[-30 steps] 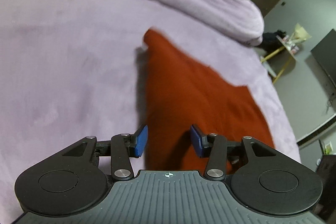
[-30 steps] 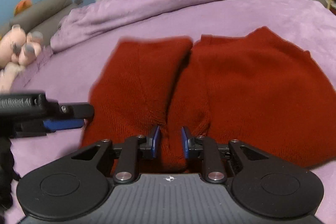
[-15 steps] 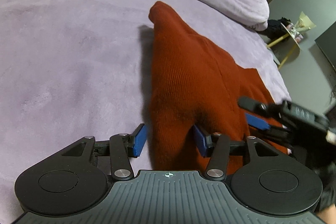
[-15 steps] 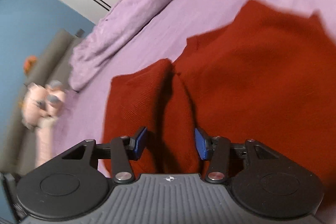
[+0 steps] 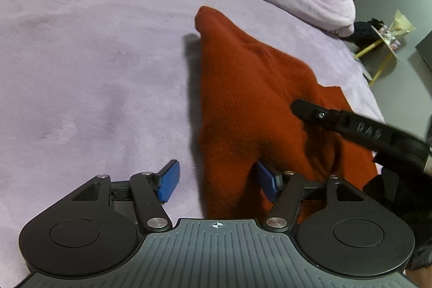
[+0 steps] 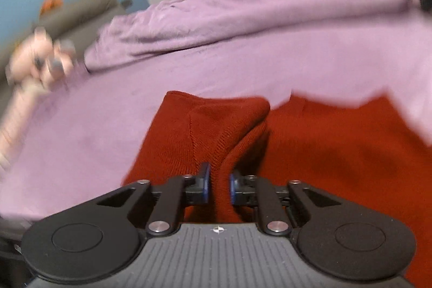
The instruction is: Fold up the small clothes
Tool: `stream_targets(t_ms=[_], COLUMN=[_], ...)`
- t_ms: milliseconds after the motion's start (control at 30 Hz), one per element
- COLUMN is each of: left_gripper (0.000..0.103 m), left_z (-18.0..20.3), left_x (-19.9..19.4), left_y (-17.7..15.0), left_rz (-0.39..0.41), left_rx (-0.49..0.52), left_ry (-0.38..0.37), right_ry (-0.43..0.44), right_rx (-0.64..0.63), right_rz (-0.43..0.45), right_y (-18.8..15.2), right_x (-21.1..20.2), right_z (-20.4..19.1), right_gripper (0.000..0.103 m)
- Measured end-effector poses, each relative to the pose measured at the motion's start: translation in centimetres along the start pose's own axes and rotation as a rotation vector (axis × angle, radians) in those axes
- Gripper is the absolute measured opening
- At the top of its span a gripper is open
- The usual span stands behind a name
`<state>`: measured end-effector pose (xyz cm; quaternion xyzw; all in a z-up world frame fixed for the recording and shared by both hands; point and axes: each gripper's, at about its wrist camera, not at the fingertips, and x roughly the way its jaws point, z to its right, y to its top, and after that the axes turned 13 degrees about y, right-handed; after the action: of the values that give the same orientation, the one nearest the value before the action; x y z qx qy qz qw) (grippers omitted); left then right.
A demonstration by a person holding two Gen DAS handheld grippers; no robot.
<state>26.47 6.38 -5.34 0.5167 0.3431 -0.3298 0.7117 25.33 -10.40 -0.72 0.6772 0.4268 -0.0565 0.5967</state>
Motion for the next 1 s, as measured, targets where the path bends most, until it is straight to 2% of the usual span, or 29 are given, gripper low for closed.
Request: stream_targets(t_ms=[100,267,333,467,533,600,700,767,833,900,967,1000], left_gripper=[0.069,0.069,0.069,0.069,0.071,0.071,0.071,0.071,0.071,0.071,0.071,0.071], left_z=[0.4,2.2,3.1,4.8,5.5,6.0,6.6,6.9,6.9,6.9,7.1,7.2], left_x=[-1.0,-3.0,-3.1,-1.7,-0.5,0.5,1.3,1.4,1.6,1.8,1.6,1.3], left_y=[0.1,0.2,0.4,0.3,0.1,-0.1,-0.4,-0.6,-0.7,-0.7,-0.8,-0.9], left_rz=[0.002,0.067,0.082,0.058,0.036,-0.001,-0.019,-0.003,-0.007,-0.017,-0.023,-0.025], left_rx=[0.004,0.067,0.090,0.105,0.111,0.104,0.122,0.139,0.134,0.122,0.130,0.140], left_ry=[0.027,0.082,0.080,0.053,0.026,-0.014,-0.012,-0.001,-0.002,-0.007,-0.002,0.005], right_ry=[-0.099,-0.226,-0.272,-0.347,-0.325,-0.260,-0.141,-0.080,-0.015,-0.045,-0.111,-0.178], right_rx=[-0.161,-0.274,-0.301,-0.310,-0.223,-0.149,0.016,0.135,0.217,0.193,0.076,-0.008], right_rz=[0.039,0.077,0.048,-0.038,-0.069,-0.038,0.006,0.033,0.035,0.013,-0.003,-0.002], right_y=[-0.1,-0.6,-1.3,-2.9,-3.5,-3.3,-2.4,-2.0,-2.0,-1.9,-1.6,-1.4], right_x=[-1.9,-4.8,-4.9,-3.0,-2.4,-2.9,-4.3,-4.5,-4.0,-3.0,-2.5,-2.6], right_z=[-2.2,-1.8,-0.9,1.8,3.9,5.1,6.8,8.2,9.0,8.4,7.1,6.0], right_gripper=[0.010,0.010,0.010,0.010,0.010,0.011,0.024,0.042,0.048,0.043,0.010,0.011])
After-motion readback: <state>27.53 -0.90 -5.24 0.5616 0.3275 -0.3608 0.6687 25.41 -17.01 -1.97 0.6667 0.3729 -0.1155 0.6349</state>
